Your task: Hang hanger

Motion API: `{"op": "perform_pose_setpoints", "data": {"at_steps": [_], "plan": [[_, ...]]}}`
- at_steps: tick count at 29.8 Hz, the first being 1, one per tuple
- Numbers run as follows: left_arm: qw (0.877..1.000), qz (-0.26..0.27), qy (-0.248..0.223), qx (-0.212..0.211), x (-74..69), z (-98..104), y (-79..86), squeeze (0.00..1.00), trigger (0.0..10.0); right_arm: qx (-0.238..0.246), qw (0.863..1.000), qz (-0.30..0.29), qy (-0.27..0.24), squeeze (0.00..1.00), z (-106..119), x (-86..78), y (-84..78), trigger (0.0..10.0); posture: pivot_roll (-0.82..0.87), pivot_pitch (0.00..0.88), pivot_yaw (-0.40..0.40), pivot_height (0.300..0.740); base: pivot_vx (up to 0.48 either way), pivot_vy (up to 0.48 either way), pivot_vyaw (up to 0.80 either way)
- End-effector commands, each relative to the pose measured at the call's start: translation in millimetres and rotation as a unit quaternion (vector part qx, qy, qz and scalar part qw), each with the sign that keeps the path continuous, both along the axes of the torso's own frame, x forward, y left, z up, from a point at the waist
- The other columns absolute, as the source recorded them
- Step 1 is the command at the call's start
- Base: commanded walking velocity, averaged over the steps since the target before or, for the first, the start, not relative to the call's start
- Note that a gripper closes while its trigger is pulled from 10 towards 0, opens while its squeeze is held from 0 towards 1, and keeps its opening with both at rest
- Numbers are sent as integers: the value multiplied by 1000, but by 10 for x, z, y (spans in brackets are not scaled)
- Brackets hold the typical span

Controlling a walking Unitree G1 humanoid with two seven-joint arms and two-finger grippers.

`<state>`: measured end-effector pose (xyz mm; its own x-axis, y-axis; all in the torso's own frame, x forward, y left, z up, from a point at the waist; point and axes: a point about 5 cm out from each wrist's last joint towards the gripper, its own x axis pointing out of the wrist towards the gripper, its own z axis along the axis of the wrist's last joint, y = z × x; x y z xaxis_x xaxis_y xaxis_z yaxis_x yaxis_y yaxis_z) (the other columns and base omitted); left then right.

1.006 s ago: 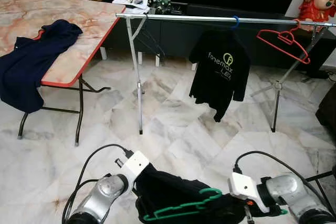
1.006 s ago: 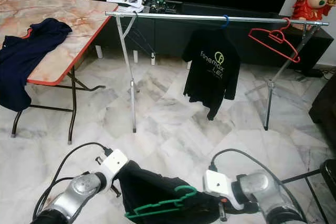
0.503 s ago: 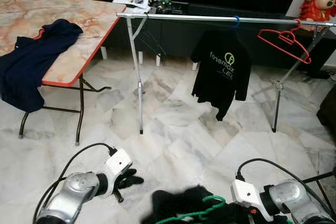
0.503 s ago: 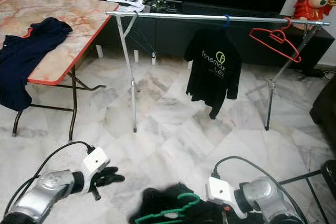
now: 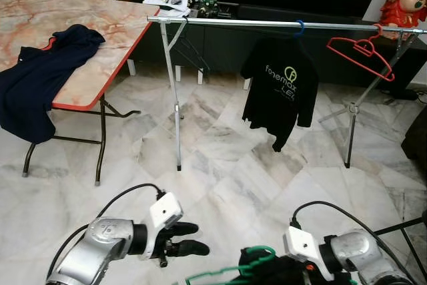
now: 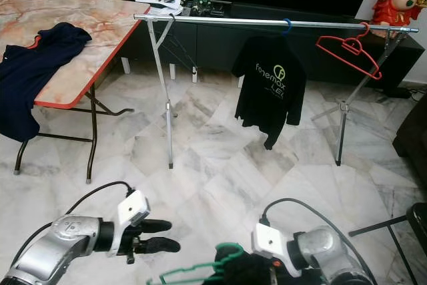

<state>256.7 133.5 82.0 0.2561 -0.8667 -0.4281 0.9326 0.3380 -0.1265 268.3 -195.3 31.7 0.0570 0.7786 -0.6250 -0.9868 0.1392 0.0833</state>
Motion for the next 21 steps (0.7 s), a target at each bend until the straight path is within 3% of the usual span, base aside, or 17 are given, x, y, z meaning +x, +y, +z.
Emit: {"op": "perform_pose_setpoints", "data": {"at_steps": [1, 2, 3, 4, 13, 21], "plan": [[1000, -23, 2, -1, -31, 25, -90, 1000, 10000, 13, 999, -16, -38, 0, 98, 106, 23, 0, 26, 90, -88, 740, 0, 0, 0], [1000, -22, -2, -2, -19, 38, -106, 1000, 10000, 16, 999, -21, -43, 0, 113, 128, 38, 0, 26, 90, -88, 740, 0, 0, 0], [1000, -21, -12, -1, -2, 53, -123, 435, 10000, 20, 998, -24, -50, 0, 128, 152, 58, 0, 26, 90, -88, 740, 0, 0, 0], [1000, -20, -18, 1, 11, 67, -135, 0, 10000, 21, 998, -26, -55, 0, 140, 170, 76, 0, 27, 89, -86, 740, 0, 0, 0], [999, -39, -29, 23, 51, 74, -288, 0, 10000, 30, 998, 34, -52, 0, 191, 206, 288, 0, 24, 72, -82, 740, 0, 0, 0], [998, -44, -29, 34, 72, 60, -337, 0, 10000, 43, 996, 31, -66, 0, 232, 263, 387, 0, 22, 52, -83, 740, 0, 0, 0]]}}
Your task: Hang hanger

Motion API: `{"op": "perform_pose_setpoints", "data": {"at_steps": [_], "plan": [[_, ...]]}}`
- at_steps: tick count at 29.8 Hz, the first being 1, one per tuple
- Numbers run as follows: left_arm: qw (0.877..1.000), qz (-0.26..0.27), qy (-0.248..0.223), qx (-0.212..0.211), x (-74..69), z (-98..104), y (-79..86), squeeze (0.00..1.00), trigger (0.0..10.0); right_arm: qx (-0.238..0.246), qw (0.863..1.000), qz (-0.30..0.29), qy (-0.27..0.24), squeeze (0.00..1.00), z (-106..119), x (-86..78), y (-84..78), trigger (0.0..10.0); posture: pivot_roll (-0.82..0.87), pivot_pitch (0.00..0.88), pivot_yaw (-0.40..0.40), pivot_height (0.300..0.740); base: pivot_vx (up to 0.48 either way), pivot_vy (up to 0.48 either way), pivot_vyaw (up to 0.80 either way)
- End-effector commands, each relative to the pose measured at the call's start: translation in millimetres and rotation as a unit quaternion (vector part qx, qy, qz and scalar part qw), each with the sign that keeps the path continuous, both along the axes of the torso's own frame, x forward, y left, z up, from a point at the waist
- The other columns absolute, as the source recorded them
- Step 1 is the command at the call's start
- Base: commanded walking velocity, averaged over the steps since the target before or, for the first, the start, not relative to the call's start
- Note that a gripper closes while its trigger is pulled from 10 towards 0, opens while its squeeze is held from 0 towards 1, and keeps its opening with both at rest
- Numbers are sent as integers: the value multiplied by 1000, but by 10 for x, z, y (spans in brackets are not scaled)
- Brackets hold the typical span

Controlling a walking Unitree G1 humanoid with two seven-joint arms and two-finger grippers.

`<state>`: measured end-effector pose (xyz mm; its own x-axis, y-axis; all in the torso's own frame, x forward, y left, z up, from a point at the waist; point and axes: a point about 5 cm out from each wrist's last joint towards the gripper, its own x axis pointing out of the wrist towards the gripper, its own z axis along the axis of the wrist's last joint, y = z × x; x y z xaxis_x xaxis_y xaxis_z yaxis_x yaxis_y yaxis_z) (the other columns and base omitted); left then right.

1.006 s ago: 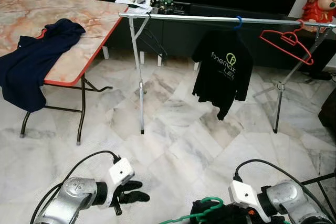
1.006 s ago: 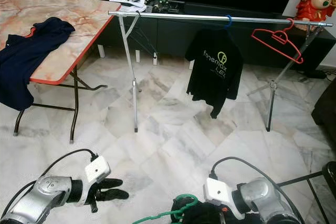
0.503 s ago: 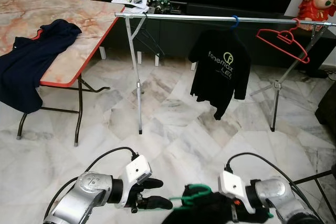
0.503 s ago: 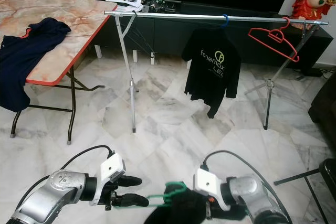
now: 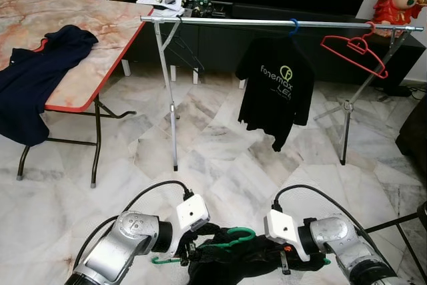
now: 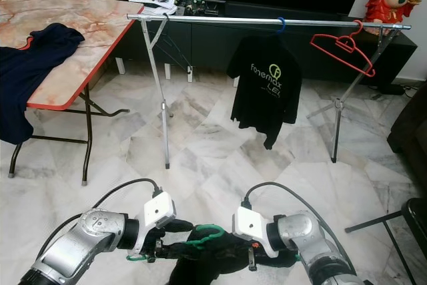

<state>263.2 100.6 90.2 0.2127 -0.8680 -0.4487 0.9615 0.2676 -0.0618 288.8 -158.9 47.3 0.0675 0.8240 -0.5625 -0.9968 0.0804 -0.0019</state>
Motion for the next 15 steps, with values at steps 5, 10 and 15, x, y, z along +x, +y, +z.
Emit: {"op": "perform_pose_setpoints", "data": {"at_steps": [5, 10, 15], "plan": [[999, -9, -1, 32, 10, -61, -32, 0, 10000, 27, 999, 1, -25, 0, 126, 93, 67, 0, 22, 41, -82, 740, 0, 0, 0], [999, -6, -4, 43, 24, -73, -34, 0, 10000, 37, 999, 11, -22, 0, 149, 94, 95, 0, 20, 33, -82, 740, 0, 0, 0], [999, 1, -8, 52, 55, -86, -17, 0, 9765, 42, 999, 16, -23, 0, 166, 96, 104, 0, 18, 29, -79, 740, 0, 0, 0]]}}
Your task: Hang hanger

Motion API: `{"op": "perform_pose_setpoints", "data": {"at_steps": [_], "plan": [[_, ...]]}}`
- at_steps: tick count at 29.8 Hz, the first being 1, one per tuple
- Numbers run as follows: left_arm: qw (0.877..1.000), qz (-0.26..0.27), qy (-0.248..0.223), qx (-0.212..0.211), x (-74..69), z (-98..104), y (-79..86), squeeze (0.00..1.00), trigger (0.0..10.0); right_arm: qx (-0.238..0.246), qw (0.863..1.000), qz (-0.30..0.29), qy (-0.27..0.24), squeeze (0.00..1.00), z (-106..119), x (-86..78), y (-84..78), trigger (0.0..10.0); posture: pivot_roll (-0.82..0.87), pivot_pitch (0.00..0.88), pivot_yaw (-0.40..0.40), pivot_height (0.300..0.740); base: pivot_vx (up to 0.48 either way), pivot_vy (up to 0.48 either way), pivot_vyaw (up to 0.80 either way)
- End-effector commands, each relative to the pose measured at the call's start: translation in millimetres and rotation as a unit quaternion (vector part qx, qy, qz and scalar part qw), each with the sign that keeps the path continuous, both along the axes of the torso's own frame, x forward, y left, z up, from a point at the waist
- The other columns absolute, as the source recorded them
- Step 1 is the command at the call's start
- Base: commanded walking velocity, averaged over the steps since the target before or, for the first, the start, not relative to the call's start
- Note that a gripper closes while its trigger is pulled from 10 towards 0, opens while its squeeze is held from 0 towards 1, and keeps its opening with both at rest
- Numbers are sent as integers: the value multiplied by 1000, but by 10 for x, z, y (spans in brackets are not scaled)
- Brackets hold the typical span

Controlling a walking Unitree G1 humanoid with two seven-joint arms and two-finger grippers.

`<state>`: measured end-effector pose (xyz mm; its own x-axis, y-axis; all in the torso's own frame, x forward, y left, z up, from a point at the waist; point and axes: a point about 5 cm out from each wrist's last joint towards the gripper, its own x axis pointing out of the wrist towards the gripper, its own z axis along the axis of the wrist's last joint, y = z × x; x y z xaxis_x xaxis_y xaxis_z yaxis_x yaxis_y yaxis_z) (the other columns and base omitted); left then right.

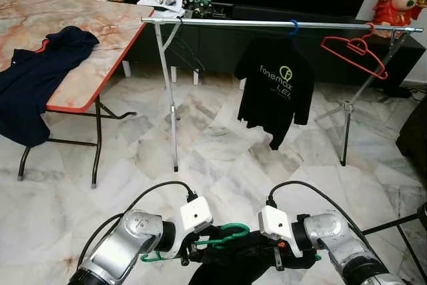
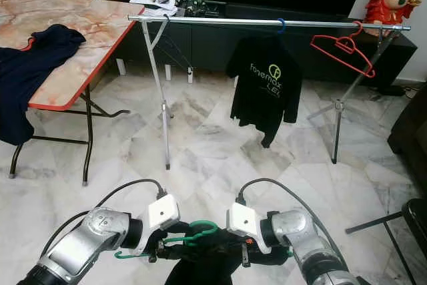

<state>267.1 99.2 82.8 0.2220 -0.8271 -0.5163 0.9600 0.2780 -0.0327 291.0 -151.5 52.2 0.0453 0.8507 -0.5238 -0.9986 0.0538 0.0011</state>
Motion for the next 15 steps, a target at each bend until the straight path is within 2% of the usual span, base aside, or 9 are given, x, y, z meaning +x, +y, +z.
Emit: {"op": "perform_pose_setpoints", "data": {"at_steps": [1, 2, 3, 4, 15], "plan": [[1000, -1, -5, 11, 23, -12, -7, 0, 6980, 20, 1000, 2, -23, 0, 119, 75, 30, 0, 18, 29, -79, 740, 0, 0, 0], [1000, 1, -6, 11, 28, -12, -10, 0, 6980, 20, 1000, 2, -23, 0, 120, 75, 30, 0, 18, 29, -79, 740, 0, 0, 0], [1000, 2, -7, 11, 34, -12, -14, 0, 2980, 22, 1000, 2, -23, 0, 121, 75, 30, 0, 18, 28, -78, 740, 0, 0, 0], [1000, 2, -7, 11, 37, -12, -17, 0, 0, 23, 999, 1, -23, 0, 123, 76, 31, 0, 18, 30, -77, 740, 0, 0, 0], [1000, -4, -8, 15, 45, -9, -17, 0, 0, 29, 999, -2, -26, 0, 154, 98, 24, 0, 17, 37, -77, 740, 0, 0, 0]]}}
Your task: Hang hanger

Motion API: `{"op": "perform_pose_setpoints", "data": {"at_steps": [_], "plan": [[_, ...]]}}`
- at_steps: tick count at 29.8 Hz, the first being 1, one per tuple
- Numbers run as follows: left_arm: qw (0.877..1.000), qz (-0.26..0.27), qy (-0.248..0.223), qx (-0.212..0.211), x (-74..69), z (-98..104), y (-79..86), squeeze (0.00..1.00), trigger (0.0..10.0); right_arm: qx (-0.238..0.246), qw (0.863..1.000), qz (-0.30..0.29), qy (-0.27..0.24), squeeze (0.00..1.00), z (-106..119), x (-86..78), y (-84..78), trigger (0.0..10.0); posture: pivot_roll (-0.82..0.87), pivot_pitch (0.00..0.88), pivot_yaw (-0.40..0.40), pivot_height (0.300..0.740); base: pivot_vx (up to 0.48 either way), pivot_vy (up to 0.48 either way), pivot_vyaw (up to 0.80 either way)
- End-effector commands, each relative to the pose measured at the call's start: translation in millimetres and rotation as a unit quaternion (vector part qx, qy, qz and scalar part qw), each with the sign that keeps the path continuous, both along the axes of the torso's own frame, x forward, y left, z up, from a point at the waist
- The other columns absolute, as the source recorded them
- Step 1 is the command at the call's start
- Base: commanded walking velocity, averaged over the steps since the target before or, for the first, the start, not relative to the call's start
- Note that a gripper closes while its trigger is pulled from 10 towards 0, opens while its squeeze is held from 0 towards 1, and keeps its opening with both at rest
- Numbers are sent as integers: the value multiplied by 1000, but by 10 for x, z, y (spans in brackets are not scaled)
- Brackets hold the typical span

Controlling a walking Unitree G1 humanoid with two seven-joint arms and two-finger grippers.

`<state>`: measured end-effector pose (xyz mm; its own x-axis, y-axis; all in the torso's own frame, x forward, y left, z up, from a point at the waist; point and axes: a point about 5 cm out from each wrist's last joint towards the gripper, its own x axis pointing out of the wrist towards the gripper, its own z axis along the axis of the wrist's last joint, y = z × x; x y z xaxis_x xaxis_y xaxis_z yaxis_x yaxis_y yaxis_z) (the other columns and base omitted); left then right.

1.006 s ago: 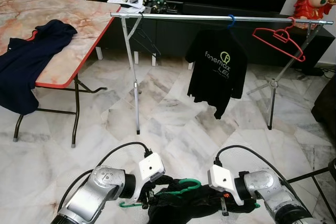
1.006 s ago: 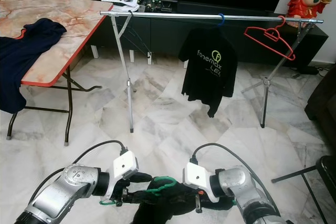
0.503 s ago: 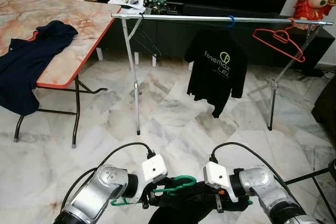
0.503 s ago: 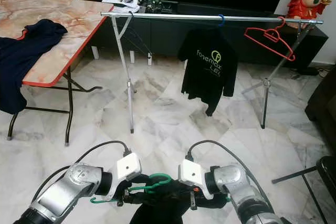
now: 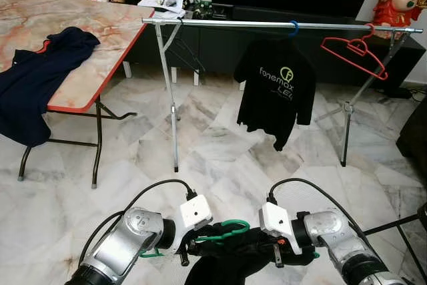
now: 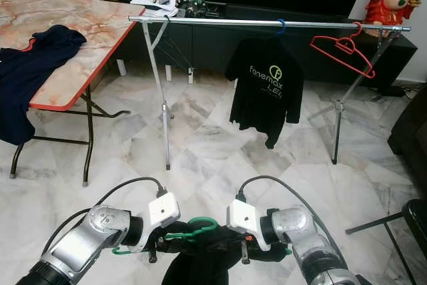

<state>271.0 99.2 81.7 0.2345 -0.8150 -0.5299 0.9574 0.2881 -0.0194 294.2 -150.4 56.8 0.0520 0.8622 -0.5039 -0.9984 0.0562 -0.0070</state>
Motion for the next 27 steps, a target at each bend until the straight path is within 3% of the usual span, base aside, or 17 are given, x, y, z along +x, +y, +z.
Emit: {"op": "perform_pose_setpoints", "data": {"at_steps": [1, 27], "plan": [[1000, -9, -3, 6, 8, 4, -17, 0, 0, 17, 1000, -1, -21, 0, 110, 68, 12, 0, 17, 37, -77, 740, 0, 0, 0], [1000, -11, -2, 1, 19, 19, -28, 0, 0, 14, 1000, -10, -25, 0, 124, 91, -1, 0, 18, 65, -83, 740, 0, 0, 0]]}}
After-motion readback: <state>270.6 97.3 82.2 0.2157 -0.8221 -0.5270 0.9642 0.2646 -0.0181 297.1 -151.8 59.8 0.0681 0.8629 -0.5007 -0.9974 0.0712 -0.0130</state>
